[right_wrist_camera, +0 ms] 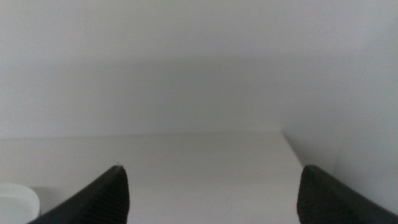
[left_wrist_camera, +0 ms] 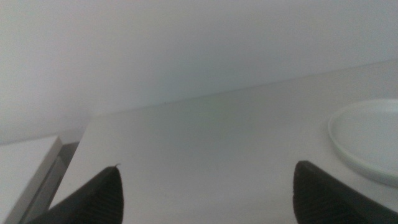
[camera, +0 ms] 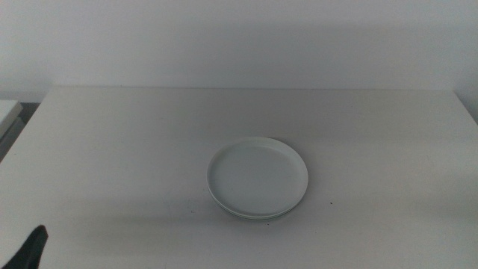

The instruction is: Stack the three bowls on top of each other.

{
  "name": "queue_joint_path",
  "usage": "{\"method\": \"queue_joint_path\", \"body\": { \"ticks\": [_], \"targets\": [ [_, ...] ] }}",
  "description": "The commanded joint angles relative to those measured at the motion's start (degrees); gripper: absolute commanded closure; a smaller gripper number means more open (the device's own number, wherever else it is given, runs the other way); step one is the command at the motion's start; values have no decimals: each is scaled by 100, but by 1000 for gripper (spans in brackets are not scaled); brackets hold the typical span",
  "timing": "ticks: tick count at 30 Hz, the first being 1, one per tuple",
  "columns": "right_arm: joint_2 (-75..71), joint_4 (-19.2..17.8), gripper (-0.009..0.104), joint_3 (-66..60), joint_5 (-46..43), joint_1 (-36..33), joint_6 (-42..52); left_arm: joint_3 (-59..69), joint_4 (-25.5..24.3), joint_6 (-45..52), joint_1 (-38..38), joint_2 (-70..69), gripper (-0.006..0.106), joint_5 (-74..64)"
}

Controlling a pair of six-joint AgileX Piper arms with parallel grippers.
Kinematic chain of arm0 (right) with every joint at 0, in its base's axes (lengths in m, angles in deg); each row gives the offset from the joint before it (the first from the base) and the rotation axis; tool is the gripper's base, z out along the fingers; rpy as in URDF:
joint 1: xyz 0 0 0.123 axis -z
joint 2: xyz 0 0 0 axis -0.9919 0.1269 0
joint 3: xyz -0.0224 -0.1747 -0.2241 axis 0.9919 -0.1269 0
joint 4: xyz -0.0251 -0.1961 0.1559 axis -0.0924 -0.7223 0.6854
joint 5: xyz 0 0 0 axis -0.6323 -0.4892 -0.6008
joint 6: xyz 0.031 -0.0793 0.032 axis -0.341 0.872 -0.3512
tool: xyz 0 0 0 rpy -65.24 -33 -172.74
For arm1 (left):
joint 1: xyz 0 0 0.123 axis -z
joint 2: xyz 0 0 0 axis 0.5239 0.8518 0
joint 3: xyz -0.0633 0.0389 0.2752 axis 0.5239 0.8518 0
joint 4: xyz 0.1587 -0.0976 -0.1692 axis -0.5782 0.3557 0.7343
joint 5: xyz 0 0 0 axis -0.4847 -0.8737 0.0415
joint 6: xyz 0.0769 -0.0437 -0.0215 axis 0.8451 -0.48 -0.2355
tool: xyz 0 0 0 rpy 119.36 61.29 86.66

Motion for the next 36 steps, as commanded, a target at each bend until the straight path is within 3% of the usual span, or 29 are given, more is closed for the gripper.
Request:
{"method": "queue_joint_path", "body": {
  "ticks": [1, 6, 15, 36],
  "targets": [
    [-541, -195, 2, -224, 96, 91, 60, 242, 22, -19, -10, -136, 7, 290],
    [-1368, -195, 2, -725, 479, 91, 60, 409, 22, -19, -10, -136, 7, 387],
    [-1368, 44, 2, -772, 442, 91, 60, 409, 19, -19, -18, -136, 7, 478],
    [-1368, 44, 2, -772, 343, 91, 60, 409, 19, -18, -103, -136, 7, 527]
  ]
}}
